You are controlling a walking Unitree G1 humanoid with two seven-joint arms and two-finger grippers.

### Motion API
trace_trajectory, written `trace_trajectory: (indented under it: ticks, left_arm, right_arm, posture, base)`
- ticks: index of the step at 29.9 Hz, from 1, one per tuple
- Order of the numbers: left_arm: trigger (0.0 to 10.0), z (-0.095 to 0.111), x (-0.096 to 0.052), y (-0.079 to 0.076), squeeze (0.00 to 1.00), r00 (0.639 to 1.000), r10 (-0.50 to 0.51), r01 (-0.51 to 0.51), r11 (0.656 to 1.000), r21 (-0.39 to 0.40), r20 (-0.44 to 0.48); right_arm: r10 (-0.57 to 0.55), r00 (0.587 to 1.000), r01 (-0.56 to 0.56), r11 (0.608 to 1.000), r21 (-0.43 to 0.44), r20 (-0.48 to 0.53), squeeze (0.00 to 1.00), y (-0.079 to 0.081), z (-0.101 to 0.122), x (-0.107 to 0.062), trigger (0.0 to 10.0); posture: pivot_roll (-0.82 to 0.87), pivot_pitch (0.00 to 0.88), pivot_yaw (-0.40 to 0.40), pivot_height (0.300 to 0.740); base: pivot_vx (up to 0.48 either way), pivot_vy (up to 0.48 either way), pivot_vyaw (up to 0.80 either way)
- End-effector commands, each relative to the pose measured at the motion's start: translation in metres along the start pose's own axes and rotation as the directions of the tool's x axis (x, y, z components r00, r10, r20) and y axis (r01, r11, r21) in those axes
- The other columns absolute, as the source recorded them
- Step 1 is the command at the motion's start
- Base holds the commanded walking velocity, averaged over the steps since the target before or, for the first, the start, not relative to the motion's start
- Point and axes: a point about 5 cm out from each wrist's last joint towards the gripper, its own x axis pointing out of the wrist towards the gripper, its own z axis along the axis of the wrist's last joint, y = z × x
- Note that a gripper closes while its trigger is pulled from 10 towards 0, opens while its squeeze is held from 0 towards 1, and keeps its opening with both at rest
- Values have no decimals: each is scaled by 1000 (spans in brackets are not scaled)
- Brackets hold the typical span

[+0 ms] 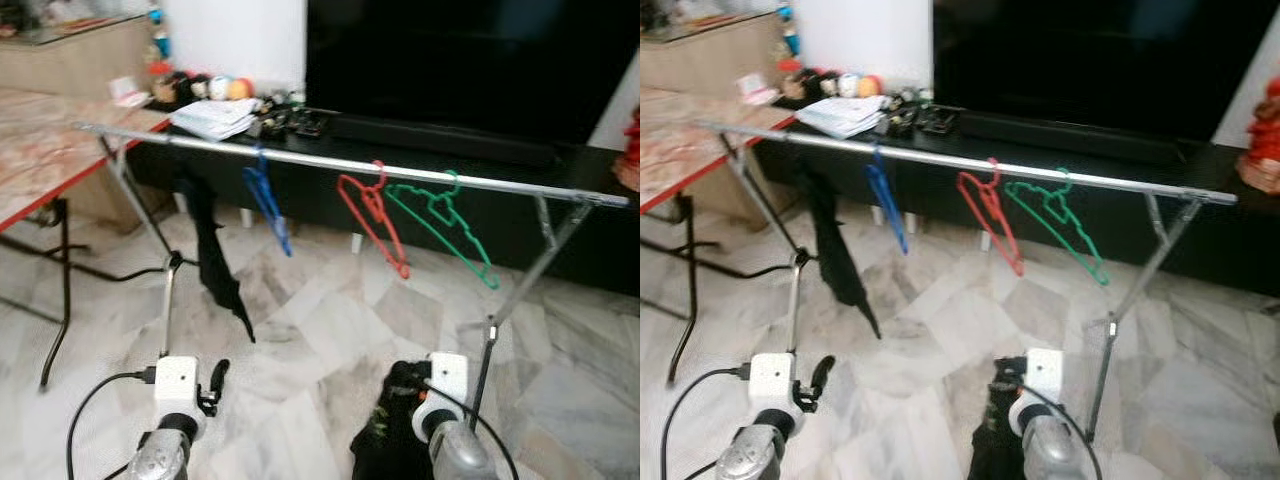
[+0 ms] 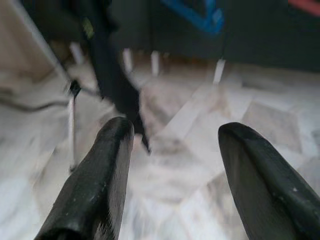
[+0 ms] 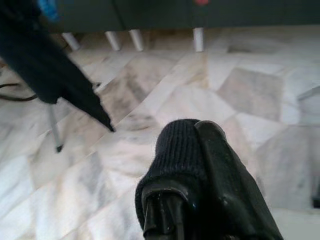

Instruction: Hang hanger

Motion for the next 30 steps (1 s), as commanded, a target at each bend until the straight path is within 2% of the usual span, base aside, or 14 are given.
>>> trace_trajectory:
  ticks: [1, 9, 13, 17, 20, 30]
  left_arm:
    - [10000, -4, -3, -4, 0, 1000, -12, 12, 1000, -6, -14]
    - [10000, -4, -3, -4, 0, 1000, -16, 16, 1000, -8, -14]
    - [10000, -4, -3, -5, 0, 1000, -17, 17, 1000, -10, -12]
    - [10000, -3, -3, -5, 0, 1000, -16, 16, 1000, -10, -9]
    - [10000, -2, -2, -5, 0, 1000, -16, 16, 1000, -10, -7]
    - [10000, 3, 0, -4, 0, 1000, -18, 18, 1000, -9, 5]
  right_arm:
    - [-9, 1000, 9, 1000, -4, 9, 0, -5, 0, -1, 10000]
    - [11, 1000, -11, 1000, -28, 3, 0, -4, -4, -1, 10000]
    - [-14, 1000, 14, 998, -65, 10, 0, -6, -5, -1, 10000]
    - [12, 1000, -11, 999, -37, 11, 0, -4, -6, -1, 10000]
    - [35, 999, -35, 999, -32, 6, 0, 0, -6, 0, 10000]
    - [4, 1000, -5, 1000, -27, -7, 0, 0, -12, 0, 10000]
  posture:
    - [-8, 23, 38, 740]
    - [-11, 20, 38, 740]
    - [-6, 22, 36, 740]
    - [-8, 28, 39, 740]
    - [-7, 33, 39, 740]
    - [-5, 43, 44, 740]
  base:
    - [289, 0, 0]
    - [294, 0, 0]
    - [303, 0, 200]
    - [301, 0, 800]
    - [304, 0, 0]
    - [303, 0, 0]
